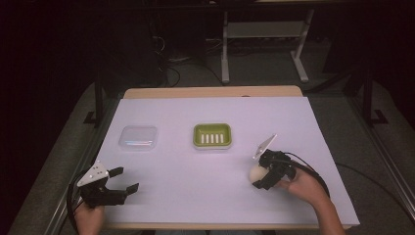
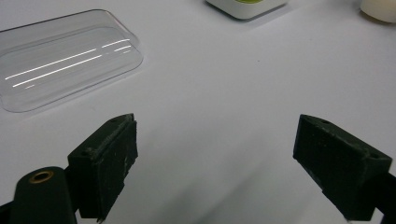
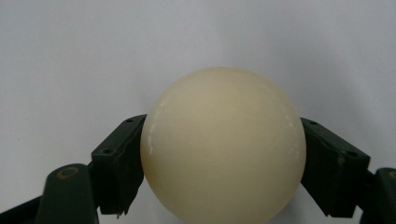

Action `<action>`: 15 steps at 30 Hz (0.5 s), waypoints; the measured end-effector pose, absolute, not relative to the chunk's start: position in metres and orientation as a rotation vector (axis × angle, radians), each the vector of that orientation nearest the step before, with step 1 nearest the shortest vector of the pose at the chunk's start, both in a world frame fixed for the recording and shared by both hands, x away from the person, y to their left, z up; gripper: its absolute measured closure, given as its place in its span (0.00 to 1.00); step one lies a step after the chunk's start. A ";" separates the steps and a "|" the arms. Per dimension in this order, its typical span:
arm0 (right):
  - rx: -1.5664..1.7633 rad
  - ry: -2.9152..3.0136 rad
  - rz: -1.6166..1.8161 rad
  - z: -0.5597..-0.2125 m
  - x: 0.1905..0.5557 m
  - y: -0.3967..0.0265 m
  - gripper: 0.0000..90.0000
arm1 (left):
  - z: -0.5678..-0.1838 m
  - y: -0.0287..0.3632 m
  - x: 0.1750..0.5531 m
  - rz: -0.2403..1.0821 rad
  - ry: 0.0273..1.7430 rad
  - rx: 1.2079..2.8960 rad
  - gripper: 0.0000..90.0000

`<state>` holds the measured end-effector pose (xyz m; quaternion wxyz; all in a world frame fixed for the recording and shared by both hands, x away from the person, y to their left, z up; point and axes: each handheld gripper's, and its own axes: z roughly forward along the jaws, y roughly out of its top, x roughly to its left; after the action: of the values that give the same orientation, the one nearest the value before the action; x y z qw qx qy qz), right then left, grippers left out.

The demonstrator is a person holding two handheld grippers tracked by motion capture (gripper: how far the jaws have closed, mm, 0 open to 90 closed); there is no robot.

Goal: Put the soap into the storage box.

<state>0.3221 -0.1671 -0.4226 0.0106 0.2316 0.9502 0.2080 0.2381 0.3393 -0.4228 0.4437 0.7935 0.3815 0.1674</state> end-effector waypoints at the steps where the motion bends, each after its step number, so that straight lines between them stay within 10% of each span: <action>1: 0.719 2.967 0.652 -0.422 0.322 -0.167 0.25 | -0.423 0.339 0.238 0.414 0.947 1.970 0.14; 15: 0.707 2.970 0.694 -0.411 0.328 -0.165 0.25 | -0.422 0.340 0.238 0.415 0.942 1.968 0.14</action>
<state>0.3279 -0.1648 -0.4111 0.0051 0.2259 0.9486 0.2217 0.2378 0.3398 -0.4224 0.4445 0.7938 0.3800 0.1673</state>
